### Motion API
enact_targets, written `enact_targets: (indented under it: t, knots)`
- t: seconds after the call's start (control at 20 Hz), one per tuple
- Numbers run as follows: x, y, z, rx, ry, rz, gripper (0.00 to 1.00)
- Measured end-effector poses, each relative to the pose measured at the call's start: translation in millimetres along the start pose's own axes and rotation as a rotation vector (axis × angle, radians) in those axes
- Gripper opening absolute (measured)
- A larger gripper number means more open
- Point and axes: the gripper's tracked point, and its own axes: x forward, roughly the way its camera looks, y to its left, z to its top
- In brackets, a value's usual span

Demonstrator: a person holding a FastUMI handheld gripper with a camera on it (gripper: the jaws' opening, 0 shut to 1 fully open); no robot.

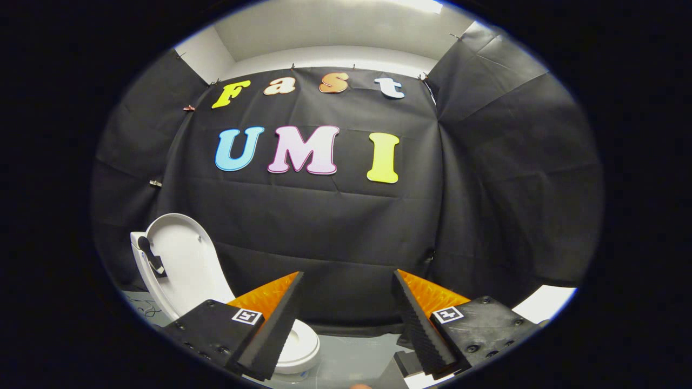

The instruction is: Open the toilet lid.

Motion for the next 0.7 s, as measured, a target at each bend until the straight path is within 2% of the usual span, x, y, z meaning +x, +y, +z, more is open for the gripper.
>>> enact_targets:
  t: [0.7]
  knots:
    - [0.0,2.4,-1.3,-0.002,0.004,0.006,0.99]
